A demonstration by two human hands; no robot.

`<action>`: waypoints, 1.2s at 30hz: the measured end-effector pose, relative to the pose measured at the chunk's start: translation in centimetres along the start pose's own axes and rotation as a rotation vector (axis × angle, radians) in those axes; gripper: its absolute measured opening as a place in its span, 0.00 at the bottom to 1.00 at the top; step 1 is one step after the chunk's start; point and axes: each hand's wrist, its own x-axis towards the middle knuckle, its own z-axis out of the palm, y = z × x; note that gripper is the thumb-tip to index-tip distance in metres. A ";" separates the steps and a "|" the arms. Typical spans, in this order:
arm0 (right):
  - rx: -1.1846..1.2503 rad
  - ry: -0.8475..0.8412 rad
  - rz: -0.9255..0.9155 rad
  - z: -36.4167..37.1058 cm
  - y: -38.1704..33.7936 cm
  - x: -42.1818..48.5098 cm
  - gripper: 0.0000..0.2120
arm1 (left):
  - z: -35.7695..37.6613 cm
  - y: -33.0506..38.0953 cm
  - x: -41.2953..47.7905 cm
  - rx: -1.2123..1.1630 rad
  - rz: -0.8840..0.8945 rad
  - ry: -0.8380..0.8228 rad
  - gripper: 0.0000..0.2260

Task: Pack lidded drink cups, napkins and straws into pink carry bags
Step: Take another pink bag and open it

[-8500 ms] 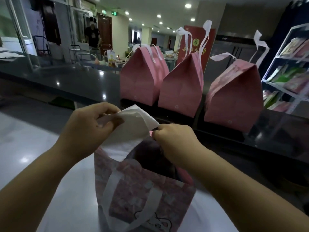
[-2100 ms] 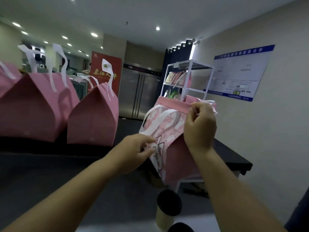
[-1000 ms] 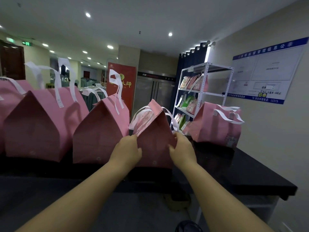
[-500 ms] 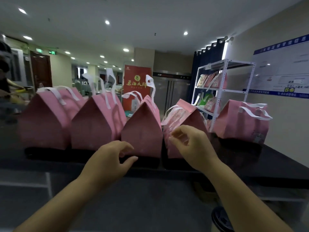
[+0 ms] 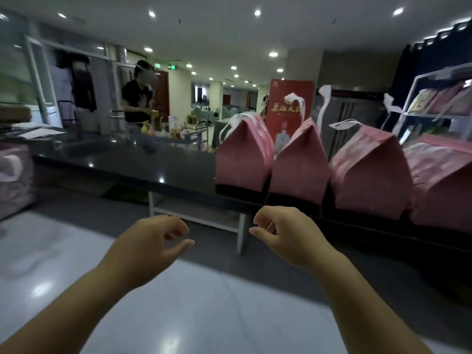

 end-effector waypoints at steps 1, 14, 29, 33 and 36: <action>0.010 -0.021 -0.011 1.4 -1.5 0.8 0.07 | -0.9 -1.7 -0.8 0.009 -0.031 0.003 0.09; 0.152 -0.134 -0.190 16.9 -16.0 12.8 0.09 | -8.7 -20.0 -5.6 0.038 -0.397 0.102 0.04; 0.221 -0.258 -0.351 30.9 -28.6 32.8 0.08 | -18.0 -41.2 -0.4 0.134 -0.562 0.200 0.04; 0.178 -0.229 -0.382 33.9 -32.1 36.8 0.07 | -20.0 -47.0 0.7 0.158 -0.536 0.218 0.06; 0.143 -0.189 -0.386 36.1 -34.8 40.0 0.07 | -21.9 -52.2 2.3 0.244 -0.460 0.247 0.11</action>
